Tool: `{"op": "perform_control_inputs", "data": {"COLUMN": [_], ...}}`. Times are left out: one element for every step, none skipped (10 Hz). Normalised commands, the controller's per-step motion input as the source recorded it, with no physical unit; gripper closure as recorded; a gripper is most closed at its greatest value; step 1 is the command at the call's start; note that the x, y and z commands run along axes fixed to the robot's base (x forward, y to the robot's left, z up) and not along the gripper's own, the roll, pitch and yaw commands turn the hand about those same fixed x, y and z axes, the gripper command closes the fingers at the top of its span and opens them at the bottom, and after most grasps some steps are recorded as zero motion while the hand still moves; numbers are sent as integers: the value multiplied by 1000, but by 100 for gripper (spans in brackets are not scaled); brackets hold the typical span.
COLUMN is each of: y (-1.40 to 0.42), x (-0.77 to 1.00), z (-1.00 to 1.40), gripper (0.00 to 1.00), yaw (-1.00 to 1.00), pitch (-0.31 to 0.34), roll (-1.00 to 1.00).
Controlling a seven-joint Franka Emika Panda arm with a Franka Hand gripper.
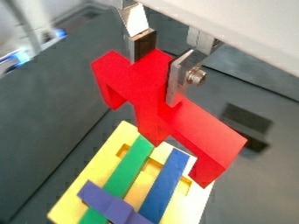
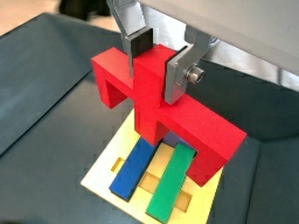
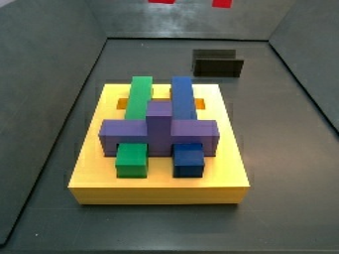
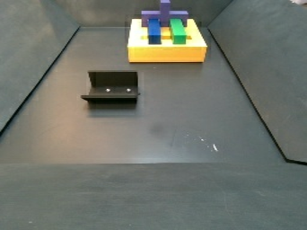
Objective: Pick up the red object. Move up. Move to above the board. Insert the red object.
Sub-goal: Move to above the board, then insert the red object.
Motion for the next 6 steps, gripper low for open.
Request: {"op": "perform_control_inputs", "data": {"y": [-38, -39, -33, 160, 377, 377], "x": [79, 90, 83, 3, 29, 103], "z": [32, 30, 24, -354, -520, -463], "gripper": [100, 100, 100, 100, 100, 100], "yaw": [818, 485, 300, 17, 149, 243], "pitch": [250, 218, 182, -43, -127, -140], "roll": [101, 96, 96, -186, -326, -353]}}
